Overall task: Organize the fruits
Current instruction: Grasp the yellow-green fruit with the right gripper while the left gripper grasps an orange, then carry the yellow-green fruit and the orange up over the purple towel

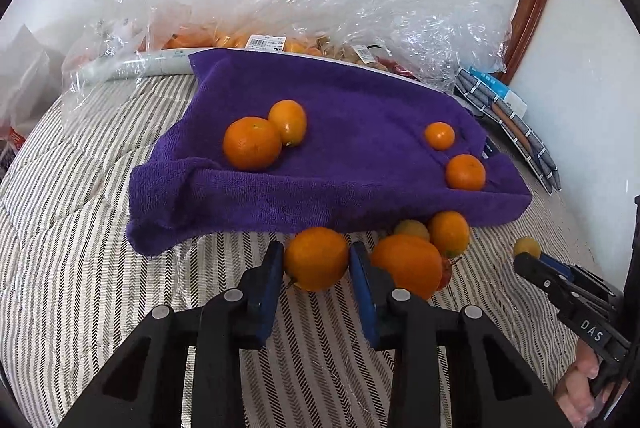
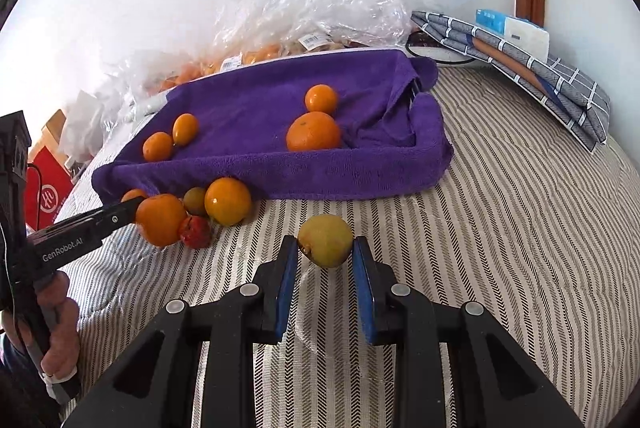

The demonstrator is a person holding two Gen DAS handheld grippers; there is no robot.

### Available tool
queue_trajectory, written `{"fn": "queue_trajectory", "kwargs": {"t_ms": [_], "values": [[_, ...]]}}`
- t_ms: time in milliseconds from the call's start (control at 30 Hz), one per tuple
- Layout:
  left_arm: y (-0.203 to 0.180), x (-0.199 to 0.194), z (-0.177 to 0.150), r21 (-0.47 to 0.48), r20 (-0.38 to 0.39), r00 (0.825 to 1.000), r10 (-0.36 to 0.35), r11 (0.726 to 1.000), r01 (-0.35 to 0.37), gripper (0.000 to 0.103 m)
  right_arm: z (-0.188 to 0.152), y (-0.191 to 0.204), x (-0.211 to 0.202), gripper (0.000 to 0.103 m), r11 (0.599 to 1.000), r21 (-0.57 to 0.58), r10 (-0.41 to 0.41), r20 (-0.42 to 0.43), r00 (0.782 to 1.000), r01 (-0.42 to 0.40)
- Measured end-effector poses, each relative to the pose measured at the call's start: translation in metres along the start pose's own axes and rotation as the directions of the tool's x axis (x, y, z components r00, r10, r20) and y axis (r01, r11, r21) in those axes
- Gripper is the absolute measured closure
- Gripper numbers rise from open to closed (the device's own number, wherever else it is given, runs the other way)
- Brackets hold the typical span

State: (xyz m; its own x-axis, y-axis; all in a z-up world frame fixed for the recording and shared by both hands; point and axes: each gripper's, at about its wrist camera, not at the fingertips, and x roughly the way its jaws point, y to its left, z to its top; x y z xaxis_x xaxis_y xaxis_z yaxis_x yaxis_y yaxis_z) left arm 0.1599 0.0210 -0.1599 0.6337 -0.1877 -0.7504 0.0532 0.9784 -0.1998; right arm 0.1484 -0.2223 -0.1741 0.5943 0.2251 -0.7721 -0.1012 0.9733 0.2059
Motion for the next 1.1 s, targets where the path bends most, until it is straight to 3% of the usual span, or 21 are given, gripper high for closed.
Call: {"fn": "queue_trajectory", "kwargs": {"t_ms": [367,533,700,967,1100], "values": [[0.005,-0.025,0.003,-0.019,0.110,0.994,0.002,1.000,0.000,0.071,-0.001,-0.013,-0.018,0.075,0.998,0.060,-0.017,0.080,0.997,0.012],[0.010,-0.036,0.018,-0.083,0.092,0.990,-0.105,0.990,0.113,0.071,0.016,-0.011,-0.036,0.075,0.998,0.020,-0.060,0.102,0.993,0.059],[-0.006,-0.040,0.043,-0.030,0.155,0.987,-0.032,0.999,0.037,0.071,0.046,-0.012,-0.050,0.075,0.996,-0.007,-0.086,0.160,0.983,0.088],[-0.014,-0.018,0.071,-0.011,0.196,0.980,0.041,0.999,-0.040,0.071,0.101,-0.007,-0.024,0.075,0.991,-0.080,-0.093,0.183,0.979,0.109],[-0.008,-0.004,0.066,-0.026,0.198,0.978,0.060,0.998,-0.056,0.071,0.115,-0.011,0.007,0.075,0.994,-0.077,-0.069,0.133,0.989,0.080]]}}
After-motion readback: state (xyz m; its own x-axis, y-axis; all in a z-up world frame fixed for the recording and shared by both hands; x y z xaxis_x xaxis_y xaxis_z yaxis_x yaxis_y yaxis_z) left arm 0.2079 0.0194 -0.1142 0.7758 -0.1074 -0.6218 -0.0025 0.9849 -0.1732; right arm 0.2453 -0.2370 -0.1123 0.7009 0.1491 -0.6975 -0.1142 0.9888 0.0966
